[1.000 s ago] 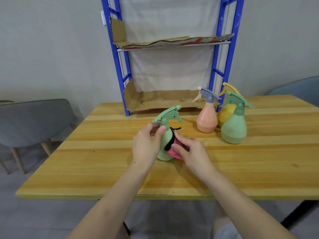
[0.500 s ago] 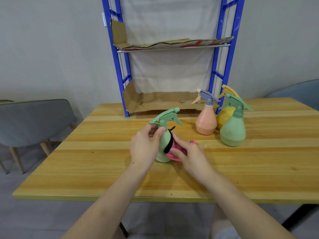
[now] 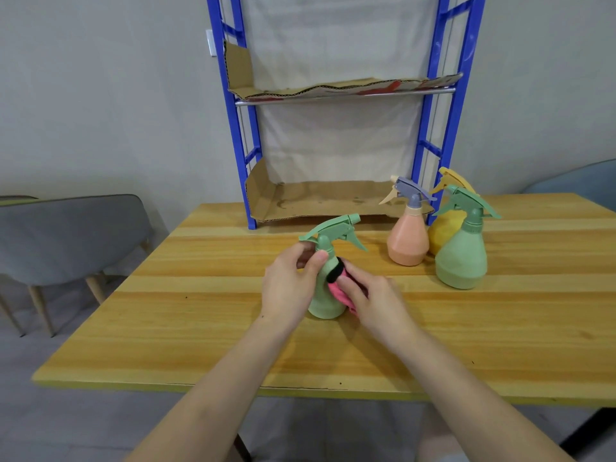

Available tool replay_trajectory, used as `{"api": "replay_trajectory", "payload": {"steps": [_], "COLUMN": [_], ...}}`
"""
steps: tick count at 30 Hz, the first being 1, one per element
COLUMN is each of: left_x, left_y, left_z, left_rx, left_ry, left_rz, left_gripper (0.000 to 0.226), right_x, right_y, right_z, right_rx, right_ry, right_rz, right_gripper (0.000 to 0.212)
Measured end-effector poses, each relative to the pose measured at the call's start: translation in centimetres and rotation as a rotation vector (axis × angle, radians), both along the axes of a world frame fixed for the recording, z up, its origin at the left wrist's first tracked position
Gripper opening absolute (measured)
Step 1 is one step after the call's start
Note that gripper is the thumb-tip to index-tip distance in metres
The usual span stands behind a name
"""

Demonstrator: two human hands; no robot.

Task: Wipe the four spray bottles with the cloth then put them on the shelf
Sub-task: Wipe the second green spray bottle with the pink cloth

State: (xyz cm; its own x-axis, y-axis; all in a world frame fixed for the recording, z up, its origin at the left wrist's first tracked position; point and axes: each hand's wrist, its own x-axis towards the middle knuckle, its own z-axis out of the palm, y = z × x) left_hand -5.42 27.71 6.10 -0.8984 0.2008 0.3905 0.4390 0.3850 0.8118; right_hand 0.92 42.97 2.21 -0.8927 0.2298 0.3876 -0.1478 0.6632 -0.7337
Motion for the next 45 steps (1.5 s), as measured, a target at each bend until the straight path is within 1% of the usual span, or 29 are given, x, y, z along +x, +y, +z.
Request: {"api": "replay_trajectory", "payload": {"steps": [4, 6, 8, 10, 12, 14, 16, 18, 21, 24, 26, 28, 31, 33, 36, 37, 39, 41, 42, 45], "left_x": [0.2, 0.2, 0.2, 0.0, -0.2, -0.5, -0.4, -0.3, 0.4, 0.7, 0.7, 0.7, 0.7, 0.6, 0.9, 1.0, 1.3, 1.5, 1.5, 1.4], "left_y": [-0.1, -0.1, -0.1, 0.0, 0.1, 0.1, 0.0, -0.1, -0.2, -0.3, -0.3, -0.2, -0.1, -0.1, -0.1, -0.2, -0.3, -0.4, -0.4, -0.5], "left_z": [-0.5, -0.6, -0.6, -0.6, -0.8, -1.2, -1.3, -1.1, -1.1, -1.5, -1.8, -2.0, -2.2, -2.2, -2.2, -2.3, -2.4, -2.4, -2.4, -2.4], "left_rx": [0.083, 0.126, 0.138, 0.13, 0.097, 0.043, 0.018, 0.017, 0.06, 0.095, 0.111, 0.125, 0.115, 0.09, 0.085, 0.095, 0.113, 0.093, 0.083, 0.065], "left_ry": [-0.045, -0.059, -0.057, -0.043, -0.001, 0.044, 0.048, 0.044, -0.006, -0.036, -0.027, -0.013, 0.032, 0.031, -0.005, -0.02, -0.052, -0.062, -0.055, -0.024], "left_rz": [-0.03, -0.064, -0.103, -0.106, -0.079, -0.034, -0.012, -0.011, -0.019, -0.056, -0.076, -0.072, -0.038, -0.026, -0.01, -0.012, -0.034, -0.054, -0.056, -0.034], "left_gripper": [0.022, 0.019, 0.015, 0.014, 0.013, 0.018, 0.024, 0.026, 0.025, 0.023, 0.022, 0.022, 0.017, 0.018, 0.023, 0.025, 0.031, 0.031, 0.03, 0.028], "right_x": [0.1, -0.1, -0.2, -0.4, -0.8, -1.4, -1.6, -1.3, -0.6, -0.1, 0.0, -0.2, -0.7, -0.9, -0.6, -0.4, 0.2, 0.4, 0.6, 0.8], "right_y": [0.9, 0.3, -0.8, -1.6, -1.6, -1.1, -0.4, 0.0, 0.3, 0.2, -0.3, -0.5, -0.3, 0.0, 0.7, 0.9, 1.3, 1.3, 1.2, 0.5], "right_z": [-0.5, -0.2, 0.1, 0.5, 0.7, 0.5, 0.1, -0.1, -0.2, -0.6, -0.1, 0.6, 1.1, 1.2, 0.6, 0.5, 0.2, 0.3, 0.2, 0.1], "right_rx": [0.04, -0.007, -0.096, -0.16, -0.123, -0.027, 0.05, 0.065, 0.016, -0.064, -0.102, -0.09, -0.044, -0.018, -0.011, -0.025, -0.1, -0.226, -0.268, -0.296], "right_ry": [-0.035, -0.01, 0.057, 0.064, 0.022, -0.044, -0.103, -0.142, -0.079, -0.002, 0.025, 0.015, -0.029, -0.06, -0.118, -0.124, -0.11, -0.069, -0.048, -0.01], "right_rz": [0.017, 0.022, 0.041, 0.052, 0.039, 0.002, -0.021, -0.004, 0.04, 0.08, 0.083, 0.078, 0.06, 0.067, 0.086, 0.098, 0.126, 0.109, 0.104, 0.094], "right_gripper": [0.038, 0.04, 0.044, 0.045, 0.044, 0.043, 0.046, 0.043, 0.038, 0.024, 0.029, 0.031, 0.026, 0.024, 0.033, 0.034, 0.027, 0.038, 0.037, 0.031]}}
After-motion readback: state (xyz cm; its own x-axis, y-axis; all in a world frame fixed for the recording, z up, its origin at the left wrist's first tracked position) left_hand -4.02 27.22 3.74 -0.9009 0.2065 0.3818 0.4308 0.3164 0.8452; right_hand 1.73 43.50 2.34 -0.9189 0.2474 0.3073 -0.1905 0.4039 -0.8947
